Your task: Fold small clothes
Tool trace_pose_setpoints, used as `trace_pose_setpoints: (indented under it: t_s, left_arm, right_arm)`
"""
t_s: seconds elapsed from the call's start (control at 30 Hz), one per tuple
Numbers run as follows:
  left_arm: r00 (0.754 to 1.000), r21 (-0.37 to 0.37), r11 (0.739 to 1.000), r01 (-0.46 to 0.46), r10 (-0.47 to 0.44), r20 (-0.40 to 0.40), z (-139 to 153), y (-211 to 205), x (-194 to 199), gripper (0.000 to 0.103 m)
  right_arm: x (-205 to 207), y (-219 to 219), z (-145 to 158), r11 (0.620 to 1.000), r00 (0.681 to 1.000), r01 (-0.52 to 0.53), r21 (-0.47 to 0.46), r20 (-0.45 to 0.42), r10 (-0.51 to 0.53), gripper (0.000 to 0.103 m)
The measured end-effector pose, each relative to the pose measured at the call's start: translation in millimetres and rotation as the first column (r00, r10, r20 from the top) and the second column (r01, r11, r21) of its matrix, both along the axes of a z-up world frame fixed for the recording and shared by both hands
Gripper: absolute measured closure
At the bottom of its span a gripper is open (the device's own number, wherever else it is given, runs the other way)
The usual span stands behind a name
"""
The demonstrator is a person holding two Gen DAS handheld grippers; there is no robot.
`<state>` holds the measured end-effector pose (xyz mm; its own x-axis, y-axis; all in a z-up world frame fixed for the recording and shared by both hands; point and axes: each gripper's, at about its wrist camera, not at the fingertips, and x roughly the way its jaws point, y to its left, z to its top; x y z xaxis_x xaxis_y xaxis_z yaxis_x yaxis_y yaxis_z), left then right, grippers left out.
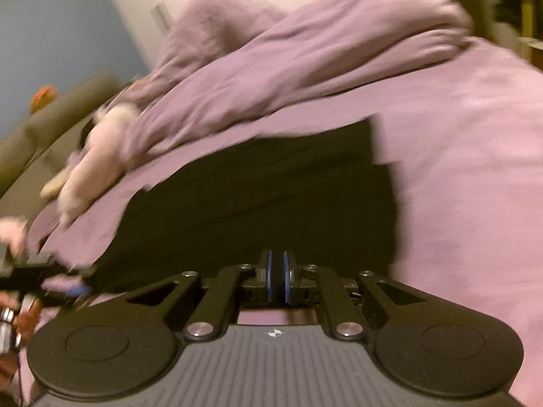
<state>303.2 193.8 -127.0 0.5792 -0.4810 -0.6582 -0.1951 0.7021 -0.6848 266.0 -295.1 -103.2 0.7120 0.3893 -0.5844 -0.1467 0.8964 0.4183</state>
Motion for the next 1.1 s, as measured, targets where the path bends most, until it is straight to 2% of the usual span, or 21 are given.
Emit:
trace_pose_setpoints:
  t_s: [0.07,0.2,0.23,0.37,0.43,0.53,0.63,0.7,0.8,0.9,0.93,1.0,1.03,1.1]
  left_arm:
    - [0.999,0.020,1.000,-0.013,0.012,0.036,4.2,0.5,-3.8,0.093]
    - [0.978,0.077,0.997,0.004,-0.020,0.208,27.1,-2.4,-22.4,0.095]
    - [0.974,0.103,0.995,0.001,-0.025,0.227,29.8,-2.8,-25.1,0.095]
    - [0.983,0.137,0.991,-0.008,-0.018,0.185,17.0,1.2,-23.3,0.095]
    - [0.987,0.111,0.994,-0.019,0.001,0.160,8.2,5.0,-23.7,0.095]
    - [0.990,0.070,0.997,-0.018,0.008,0.142,1.4,7.0,-24.2,0.093]
    - [0.994,0.033,0.999,-0.037,0.033,0.107,-3.8,9.9,-21.7,0.068]
    - [0.993,-0.037,0.997,-0.064,0.067,0.094,-8.4,12.7,-19.8,0.052]
    - [0.992,-0.079,0.993,-0.083,0.090,0.084,-10.0,7.6,-13.4,0.049]
    - [0.992,-0.032,0.997,-0.072,0.075,0.105,-6.6,-7.0,-5.7,0.052]
    - [0.991,-0.011,0.997,-0.079,0.080,0.107,-5.4,-10.9,-3.7,0.056]
    - [0.990,0.000,0.995,-0.098,0.097,0.099,-4.5,-15.6,-0.1,0.080]
    - [0.988,-0.013,0.994,-0.113,0.114,0.102,-4.1,-15.3,0.8,0.084]
    - [0.980,-0.049,0.987,-0.154,0.159,0.121,-2.4,-11.4,0.2,0.085]
  right_arm:
    - [6.0,23.6,-5.1,0.999,0.999,-0.035,-0.001,-0.012,0.035,0.095]
    - [13.1,52.8,-14.9,0.998,0.998,-0.030,0.053,-0.053,0.033,0.095]
    - [13.1,59.2,-17.6,0.998,0.998,-0.031,0.062,-0.061,0.035,0.095]
    - [14.2,72.6,-26.0,0.999,0.994,-0.011,0.037,-0.107,0.015,0.095]
    - [12.6,74.9,-22.6,0.999,0.995,-0.003,0.040,-0.101,0.008,0.094]
    - [11.7,77.5,-16.3,0.993,0.998,-0.005,0.117,-0.061,0.012,0.093]
    - [19.0,94.2,-15.1,0.992,0.998,-0.033,0.120,-0.048,0.039,0.093]
    - [22.7,107.2,-18.5,0.991,0.997,-0.058,0.123,-0.038,0.064,0.093]
    - [29.5,126.7,-32.2,0.988,0.991,-0.085,0.127,-0.096,0.097,0.093]
    - [21.0,135.8,-32.4,0.987,0.988,-0.123,0.099,-0.083,0.132,0.092]
    - [17.1,136.0,-29.4,0.989,0.989,-0.123,0.084,-0.072,0.129,0.092]
    - [14.2,133.5,-21.8,0.996,0.996,-0.082,0.039,-0.037,0.084,0.093]
    - [14.2,131.2,-18.0,0.999,0.999,-0.045,0.005,-0.010,0.045,0.093]
    - [18.5,128.4,-13.8,0.999,1.000,0.009,-0.038,0.018,-0.008,0.092]
